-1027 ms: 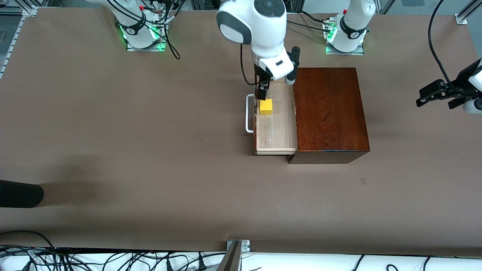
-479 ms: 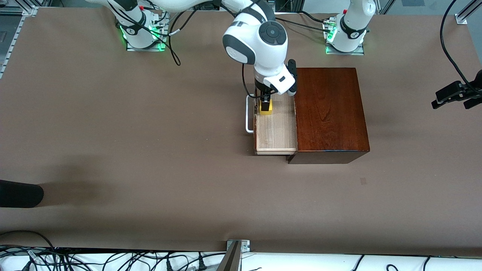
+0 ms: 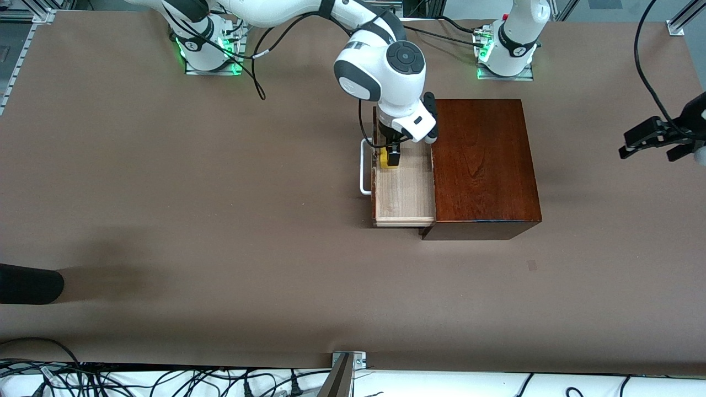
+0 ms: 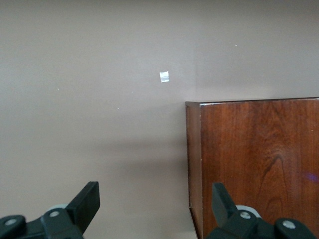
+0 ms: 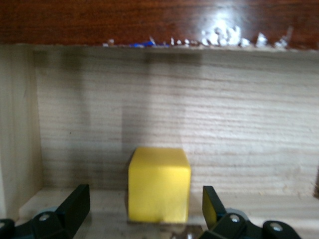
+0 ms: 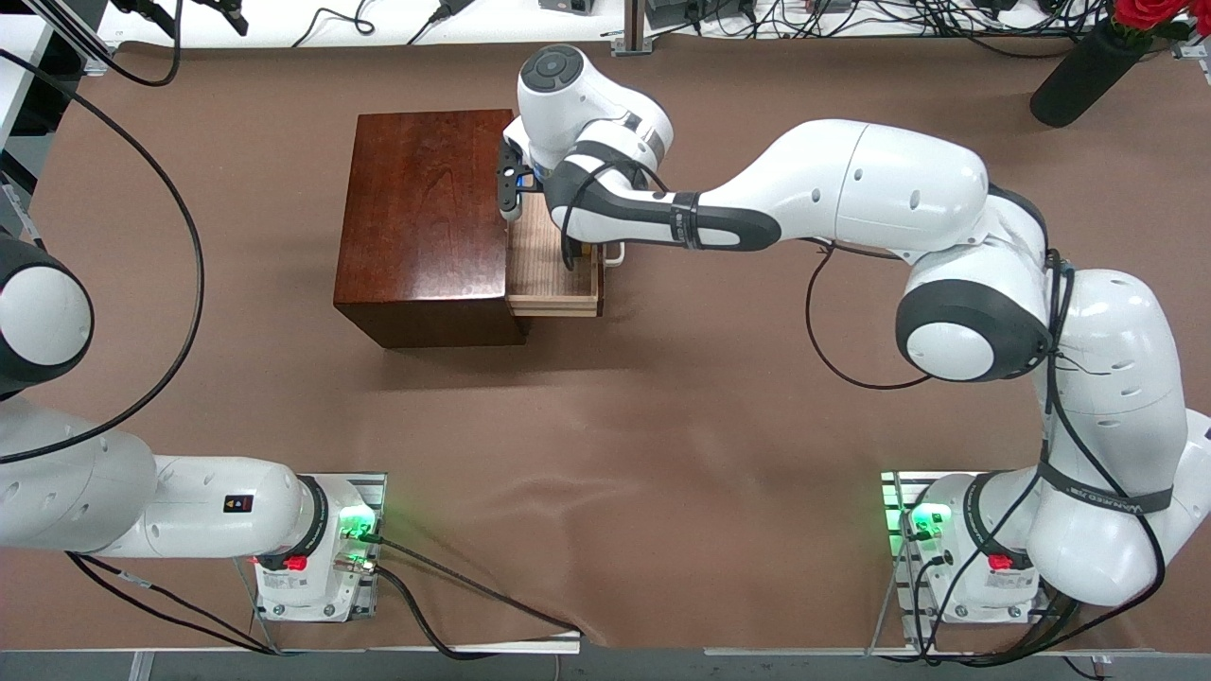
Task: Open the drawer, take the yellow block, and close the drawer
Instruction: 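Lower the right gripper into the drawer and grasp the yellow cube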
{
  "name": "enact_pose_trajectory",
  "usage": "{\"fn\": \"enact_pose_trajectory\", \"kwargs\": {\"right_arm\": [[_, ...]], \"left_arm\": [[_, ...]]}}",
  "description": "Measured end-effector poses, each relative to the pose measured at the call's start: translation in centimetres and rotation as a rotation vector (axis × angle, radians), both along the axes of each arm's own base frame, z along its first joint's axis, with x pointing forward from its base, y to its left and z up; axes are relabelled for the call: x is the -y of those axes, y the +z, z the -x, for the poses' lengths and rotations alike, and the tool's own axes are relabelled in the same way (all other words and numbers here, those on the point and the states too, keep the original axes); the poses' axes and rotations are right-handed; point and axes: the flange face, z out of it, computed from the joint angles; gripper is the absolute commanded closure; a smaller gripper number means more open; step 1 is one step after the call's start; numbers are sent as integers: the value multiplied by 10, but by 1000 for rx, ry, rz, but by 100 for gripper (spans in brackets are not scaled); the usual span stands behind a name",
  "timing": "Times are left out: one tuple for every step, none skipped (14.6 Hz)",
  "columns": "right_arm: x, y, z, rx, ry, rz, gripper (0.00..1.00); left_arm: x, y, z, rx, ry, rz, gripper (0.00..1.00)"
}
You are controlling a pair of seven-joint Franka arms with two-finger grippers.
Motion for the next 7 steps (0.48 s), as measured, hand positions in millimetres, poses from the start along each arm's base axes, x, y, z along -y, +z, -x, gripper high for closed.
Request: {"fn": "enact_pose_trajectory", "kwargs": {"right_arm": [[-1,-5,1,-1,3,2,0],[-2,-8,2,-3,5,4,0],[-2,-10,2,-4,4,6,0],[-2,-10,1,-3,4,6,0],[-1,-10,1,0,4,8,0],[-1,-10,0,6,6,11,0],[-1,-11,-1,10,7,14,0]], "left_arm": [[1,0,0,-1,-3,0,0],[0,-1,0,-1,1,0,0],[-5,-2,-1,-3,8,0,0],[-11,-3,-1,-5,19,0,0],[-17,-5,-1,-8,30,0,0],[-22,-6,-1,-9,39,0,0],[-25,-6,-1,-10,44,0,0]]}}
